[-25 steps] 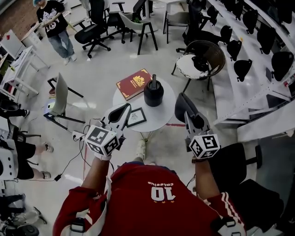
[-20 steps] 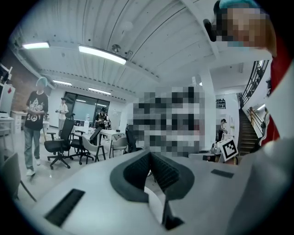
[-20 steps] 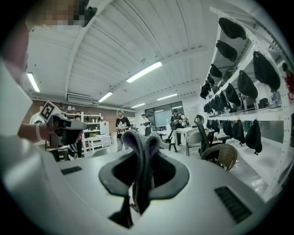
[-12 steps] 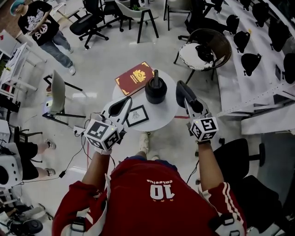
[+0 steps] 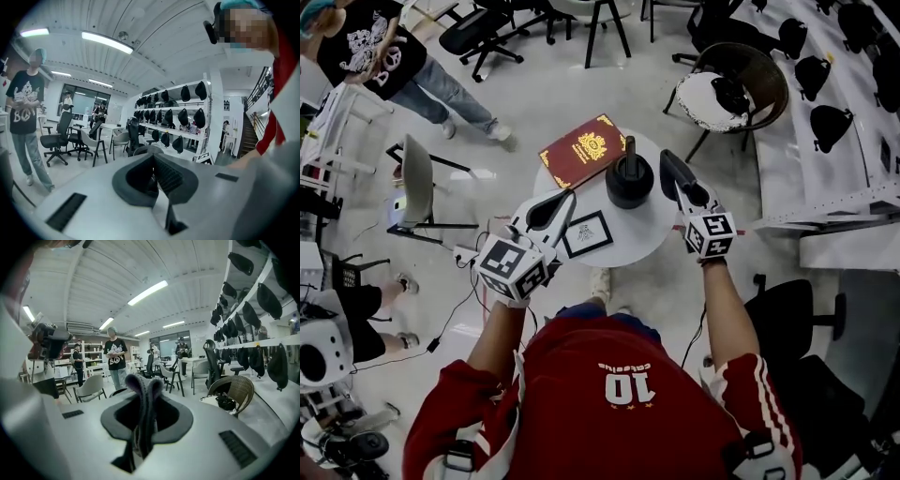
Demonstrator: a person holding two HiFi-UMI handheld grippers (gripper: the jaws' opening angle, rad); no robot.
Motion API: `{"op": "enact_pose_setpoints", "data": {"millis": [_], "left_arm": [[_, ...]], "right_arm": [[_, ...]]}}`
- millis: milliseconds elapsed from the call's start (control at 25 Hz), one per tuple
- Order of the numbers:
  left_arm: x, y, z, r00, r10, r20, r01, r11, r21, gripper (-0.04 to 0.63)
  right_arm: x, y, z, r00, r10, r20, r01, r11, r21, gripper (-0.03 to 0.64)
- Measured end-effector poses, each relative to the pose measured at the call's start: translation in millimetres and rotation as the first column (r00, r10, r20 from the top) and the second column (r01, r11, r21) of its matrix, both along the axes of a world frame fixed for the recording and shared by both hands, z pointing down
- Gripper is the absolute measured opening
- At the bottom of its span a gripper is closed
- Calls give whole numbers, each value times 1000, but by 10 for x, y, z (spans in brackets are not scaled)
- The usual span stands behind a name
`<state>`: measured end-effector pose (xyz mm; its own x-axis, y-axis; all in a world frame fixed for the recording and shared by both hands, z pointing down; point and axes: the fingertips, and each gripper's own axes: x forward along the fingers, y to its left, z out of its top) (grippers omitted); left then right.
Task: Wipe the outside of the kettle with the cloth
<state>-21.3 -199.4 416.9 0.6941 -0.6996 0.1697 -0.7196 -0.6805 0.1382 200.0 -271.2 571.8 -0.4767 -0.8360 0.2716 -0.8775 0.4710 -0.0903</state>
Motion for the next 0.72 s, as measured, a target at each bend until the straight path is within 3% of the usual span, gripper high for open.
{"op": "enact_pose_setpoints", "data": {"millis": [400,720], "left_arm": [[-148,-247,205,1000,10,16,-9,999,-48,8],[-224,-321,215,1000,17,16,-16,998,-56,8]], "right_arm": [[-249,-582,502,996,-51,-78,46,997,-65,60],[-365,-588,737,991,-112,-70,101,985,-141,58]]}}
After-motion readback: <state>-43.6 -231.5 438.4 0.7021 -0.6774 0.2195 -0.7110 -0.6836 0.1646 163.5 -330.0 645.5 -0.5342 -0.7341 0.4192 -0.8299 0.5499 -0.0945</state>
